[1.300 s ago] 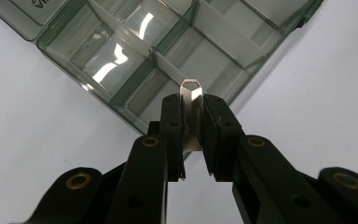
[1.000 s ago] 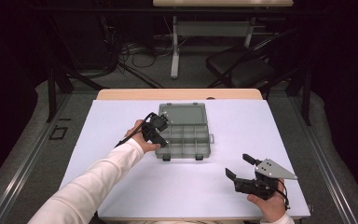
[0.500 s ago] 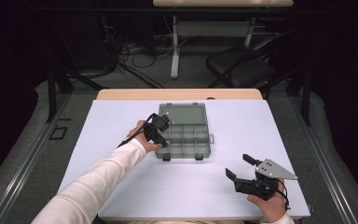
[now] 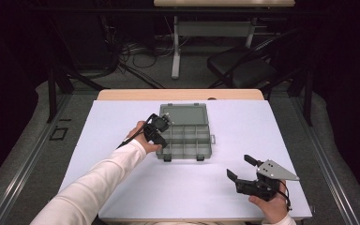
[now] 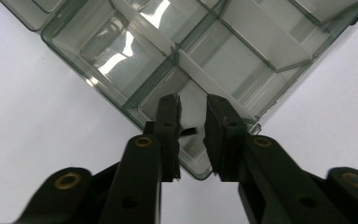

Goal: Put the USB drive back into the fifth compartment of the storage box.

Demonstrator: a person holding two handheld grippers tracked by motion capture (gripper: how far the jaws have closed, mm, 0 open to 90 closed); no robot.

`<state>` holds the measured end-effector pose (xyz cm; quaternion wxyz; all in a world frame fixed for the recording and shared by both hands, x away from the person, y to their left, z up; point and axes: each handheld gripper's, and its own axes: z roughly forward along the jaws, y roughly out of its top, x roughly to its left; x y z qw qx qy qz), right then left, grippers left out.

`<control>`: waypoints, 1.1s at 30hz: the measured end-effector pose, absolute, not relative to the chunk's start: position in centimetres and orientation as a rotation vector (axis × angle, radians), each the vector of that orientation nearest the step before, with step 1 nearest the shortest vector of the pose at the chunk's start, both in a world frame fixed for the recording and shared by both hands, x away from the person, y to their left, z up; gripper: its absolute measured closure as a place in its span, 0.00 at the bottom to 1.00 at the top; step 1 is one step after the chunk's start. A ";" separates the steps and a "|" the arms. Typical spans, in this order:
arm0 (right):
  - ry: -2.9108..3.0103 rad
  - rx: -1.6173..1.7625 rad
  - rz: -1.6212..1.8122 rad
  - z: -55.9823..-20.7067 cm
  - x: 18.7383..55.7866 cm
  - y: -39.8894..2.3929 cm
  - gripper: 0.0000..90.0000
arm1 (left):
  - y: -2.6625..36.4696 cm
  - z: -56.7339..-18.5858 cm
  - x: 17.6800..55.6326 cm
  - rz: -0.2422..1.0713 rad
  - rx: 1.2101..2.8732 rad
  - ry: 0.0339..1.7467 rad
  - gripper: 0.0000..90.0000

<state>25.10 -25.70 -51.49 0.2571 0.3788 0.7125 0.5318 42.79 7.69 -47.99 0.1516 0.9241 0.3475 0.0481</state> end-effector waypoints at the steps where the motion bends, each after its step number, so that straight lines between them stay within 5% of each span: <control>1: 1.930 1.026 1.444 -51.5 25.1 -25.7 0.18 | 7.8 -47.9 42.8 0.138 2.649 0.997 0.80; 17: 1.933 1.025 1.441 -51.5 25.1 -25.7 0.18 | 8.5 -47.5 43.1 0.163 2.582 1.001 0.49; 33: 1.938 1.030 1.440 -51.6 25.1 -25.6 0.18 | 10.2 -45.8 42.8 0.147 2.514 1.021 0.39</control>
